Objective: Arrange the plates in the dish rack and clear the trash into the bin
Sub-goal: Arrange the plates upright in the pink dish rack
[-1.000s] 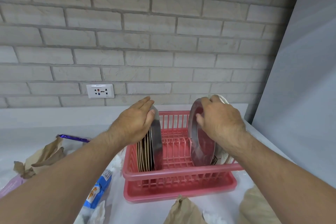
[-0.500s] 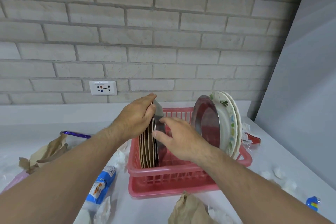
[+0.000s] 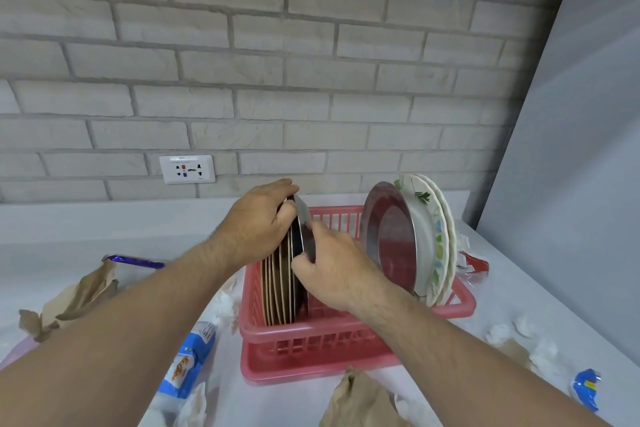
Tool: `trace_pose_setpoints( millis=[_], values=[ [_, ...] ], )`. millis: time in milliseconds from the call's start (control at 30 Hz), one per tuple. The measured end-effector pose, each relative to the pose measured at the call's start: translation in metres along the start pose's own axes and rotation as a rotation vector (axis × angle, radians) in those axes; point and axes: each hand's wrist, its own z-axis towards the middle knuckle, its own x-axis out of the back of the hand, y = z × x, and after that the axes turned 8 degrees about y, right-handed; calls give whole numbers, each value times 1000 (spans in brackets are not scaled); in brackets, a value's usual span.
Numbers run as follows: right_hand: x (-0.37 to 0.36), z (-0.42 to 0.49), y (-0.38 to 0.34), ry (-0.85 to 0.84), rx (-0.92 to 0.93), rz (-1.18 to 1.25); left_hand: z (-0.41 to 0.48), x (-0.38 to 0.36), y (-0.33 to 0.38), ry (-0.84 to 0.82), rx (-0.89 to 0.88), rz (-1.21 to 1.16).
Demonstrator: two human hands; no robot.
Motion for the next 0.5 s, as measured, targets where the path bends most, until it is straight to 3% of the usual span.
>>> trace_pose_setpoints(
  millis=[300,500],
  values=[
    [1,13,-3,-113,-84,3,-7,11,3,32,11,-14],
    [-20,12,-11,-48,-174,-3,-6,10,-3,32,33,-7]
  ],
)
